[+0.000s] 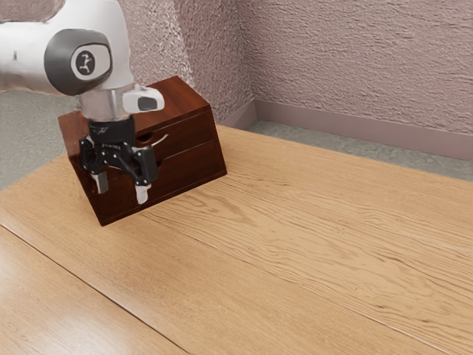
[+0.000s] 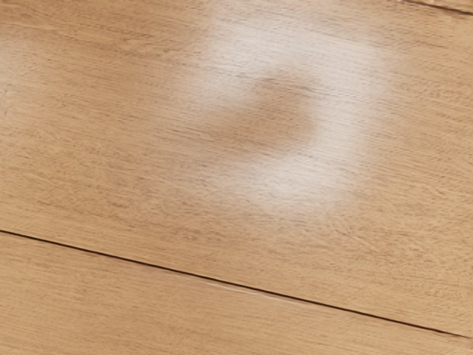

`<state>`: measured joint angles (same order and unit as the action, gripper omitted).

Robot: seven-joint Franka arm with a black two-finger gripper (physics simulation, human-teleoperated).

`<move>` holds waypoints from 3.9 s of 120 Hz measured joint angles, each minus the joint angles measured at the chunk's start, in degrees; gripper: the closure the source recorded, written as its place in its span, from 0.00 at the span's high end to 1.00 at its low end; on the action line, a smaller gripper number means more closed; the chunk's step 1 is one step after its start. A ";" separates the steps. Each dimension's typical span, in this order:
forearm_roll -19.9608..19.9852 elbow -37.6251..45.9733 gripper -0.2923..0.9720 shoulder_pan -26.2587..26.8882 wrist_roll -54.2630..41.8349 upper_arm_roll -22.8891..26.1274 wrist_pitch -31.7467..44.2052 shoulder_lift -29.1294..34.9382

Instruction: Pull the drawer handle with one arm to open the drawer

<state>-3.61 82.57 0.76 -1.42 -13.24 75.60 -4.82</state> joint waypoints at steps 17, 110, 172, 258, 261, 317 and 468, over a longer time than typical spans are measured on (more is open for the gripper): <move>-0.10 0.54 0.77 6.27 0.57 0.36 7.36 0.02; -6.71 10.94 0.77 -10.75 -12.37 14.36 28.19 6.39; -4.52 6.46 0.77 -24.81 -26.49 17.99 35.14 -1.88; -4.28 4.90 0.77 -26.38 -39.60 19.03 39.92 -6.07; -4.26 4.50 0.77 -26.50 -39.99 19.04 40.15 -6.58; -3.54 -0.25 0.77 -27.04 -44.99 18.99 41.80 -11.83; -0.89 6.44 0.55 -25.96 -48.15 18.96 45.84 -8.37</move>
<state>-4.50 89.01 -25.21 -49.57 5.72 121.44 -13.19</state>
